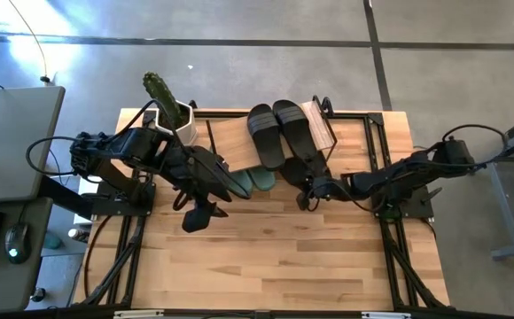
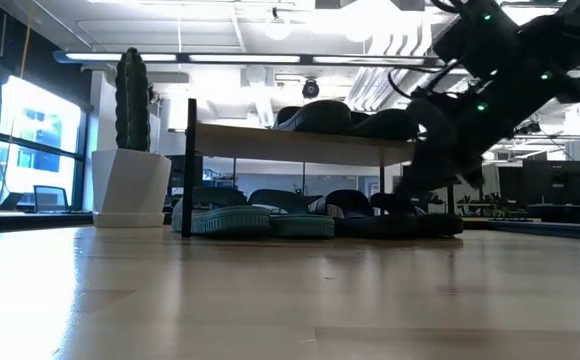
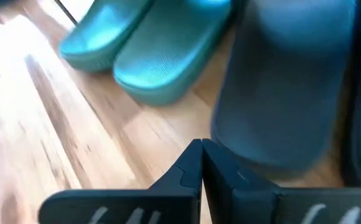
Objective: Pick and place slides into the shelf
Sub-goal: Adjust the slippers under the shelf
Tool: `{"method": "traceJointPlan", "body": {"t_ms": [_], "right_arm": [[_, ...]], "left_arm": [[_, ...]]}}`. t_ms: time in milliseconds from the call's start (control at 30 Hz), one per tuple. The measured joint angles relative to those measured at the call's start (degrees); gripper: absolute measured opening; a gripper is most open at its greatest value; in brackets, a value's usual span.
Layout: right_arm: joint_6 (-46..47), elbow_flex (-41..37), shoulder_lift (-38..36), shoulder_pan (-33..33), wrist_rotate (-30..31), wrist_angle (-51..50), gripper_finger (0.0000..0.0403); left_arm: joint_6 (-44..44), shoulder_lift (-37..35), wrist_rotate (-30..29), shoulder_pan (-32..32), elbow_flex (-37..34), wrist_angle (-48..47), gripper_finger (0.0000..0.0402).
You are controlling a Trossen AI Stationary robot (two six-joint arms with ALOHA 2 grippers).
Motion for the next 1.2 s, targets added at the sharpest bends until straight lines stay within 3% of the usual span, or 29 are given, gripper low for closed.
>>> {"method": "traceJointPlan", "body": {"t_ms": [200,367,600,867,1200], "right_arm": [[2.81,-0.04,-6.26,3.79,4.86,-11.94,0.0],[4.53,-0.14,-8.39,4.59,3.79,-19.88,0.0],[5.78,-4.01,-6.95,3.16,3.29,-11.47,0.0],[5.9,-5.66,-6.84,-0.58,2.9,-10.83,0.0],[2.5,-5.68,-1.37,-4.73,-1.86,-1.8,0.0]], "left_arm": [[0.0,0.0,0.0,0.0,0.0,-0.04,0.0193],[0.26,0.0,0.0,0.0,0.0,-0.05,0.0193],[0.44,0.0,0.0,0.0,0.0,-0.04,0.0193],[0.44,0.0,0.0,0.0,0.0,-0.04,0.0193],[0.4,0.0,0.0,0.0,0.0,-0.02,0.0193]]}}
